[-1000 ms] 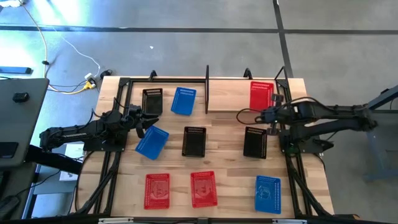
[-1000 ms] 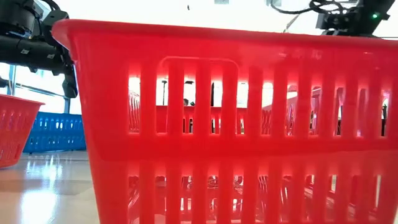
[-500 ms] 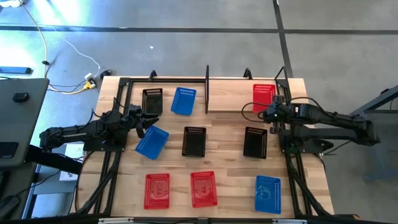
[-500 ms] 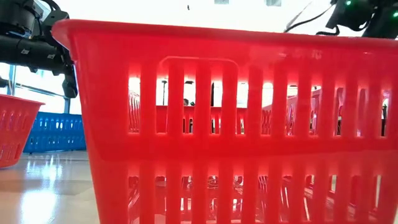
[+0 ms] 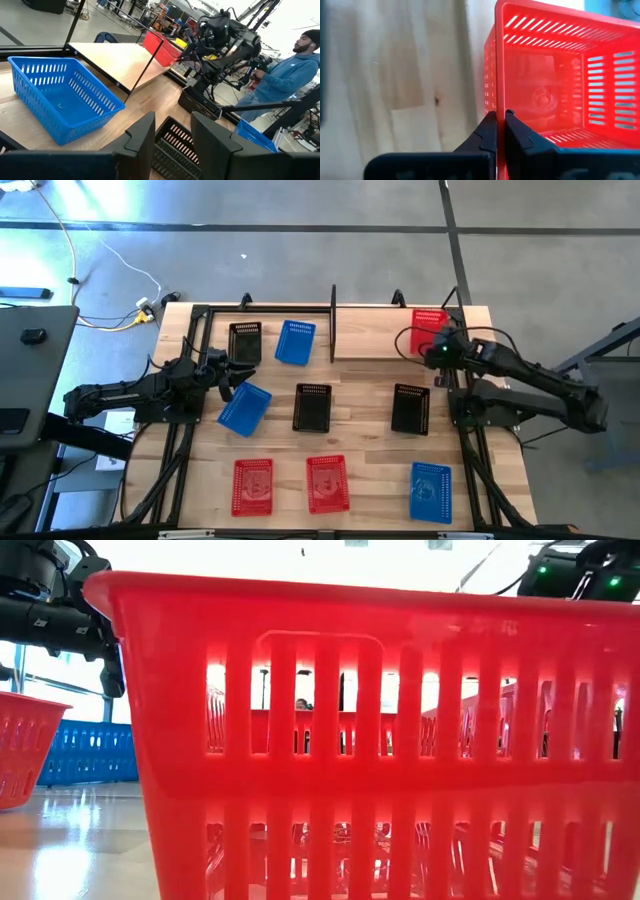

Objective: Stack baskets on shelf by color
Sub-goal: Put the top red bin on the shelf, then put the middle left blue bin on the shelf

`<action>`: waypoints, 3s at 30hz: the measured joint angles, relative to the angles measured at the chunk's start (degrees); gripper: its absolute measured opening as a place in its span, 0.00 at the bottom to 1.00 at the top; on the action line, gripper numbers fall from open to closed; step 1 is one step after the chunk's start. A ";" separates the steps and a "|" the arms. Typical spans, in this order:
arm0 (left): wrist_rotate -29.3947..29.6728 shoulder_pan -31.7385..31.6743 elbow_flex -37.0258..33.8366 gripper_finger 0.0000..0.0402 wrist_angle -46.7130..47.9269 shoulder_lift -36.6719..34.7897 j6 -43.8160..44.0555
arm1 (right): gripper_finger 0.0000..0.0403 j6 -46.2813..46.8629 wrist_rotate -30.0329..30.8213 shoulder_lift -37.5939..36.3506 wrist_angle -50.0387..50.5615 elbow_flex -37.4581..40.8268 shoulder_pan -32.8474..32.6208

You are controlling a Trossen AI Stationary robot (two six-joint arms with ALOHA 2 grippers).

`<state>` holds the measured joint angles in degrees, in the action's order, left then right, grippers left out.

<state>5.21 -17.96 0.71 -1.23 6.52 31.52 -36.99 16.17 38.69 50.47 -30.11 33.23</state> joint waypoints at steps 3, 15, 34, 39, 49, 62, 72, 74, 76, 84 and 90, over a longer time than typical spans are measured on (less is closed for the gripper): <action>0.00 0.00 0.00 0.29 0.00 0.00 -0.02 | 0.00 -2.46 -1.82 0.58 -0.27 0.00 2.02; -0.04 0.00 0.00 0.29 0.00 0.00 -0.12 | 0.00 -6.94 -2.72 5.28 -2.33 0.00 5.78; -0.06 0.00 0.00 0.29 0.00 0.00 2.33 | 0.04 -6.74 -2.85 5.60 -2.77 0.00 5.77; -0.06 -0.01 0.00 0.29 0.00 0.00 2.88 | 0.14 -6.59 -2.64 5.60 -2.79 0.00 5.77; -0.04 0.00 0.00 0.29 0.00 0.00 2.88 | 0.20 -6.95 1.19 5.23 -3.31 0.00 5.77; 0.04 -0.01 0.00 0.29 0.00 0.00 2.86 | 0.20 -4.86 -1.58 2.76 -0.87 -4.04 5.73; 0.15 -0.02 0.00 0.29 0.00 0.00 2.88 | 0.20 4.07 -2.63 2.76 1.56 -9.75 5.75; 0.14 0.00 0.00 0.29 0.00 0.00 2.86 | 0.20 6.84 -2.61 2.76 1.83 -11.26 5.73; 0.16 -0.02 0.00 0.29 0.00 0.00 2.86 | 0.20 10.76 -2.78 2.76 2.67 -13.02 5.73; 5.65 -0.02 0.00 0.29 -0.99 0.00 2.86 | 0.20 29.07 -3.02 2.76 4.58 -21.60 3.83; 5.61 -0.02 0.00 0.38 -0.98 0.00 3.47 | 0.20 38.15 -3.14 2.83 4.40 -27.74 -0.07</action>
<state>10.82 -17.98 0.71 -2.22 6.52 34.98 1.16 13.03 41.52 54.87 -57.84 33.16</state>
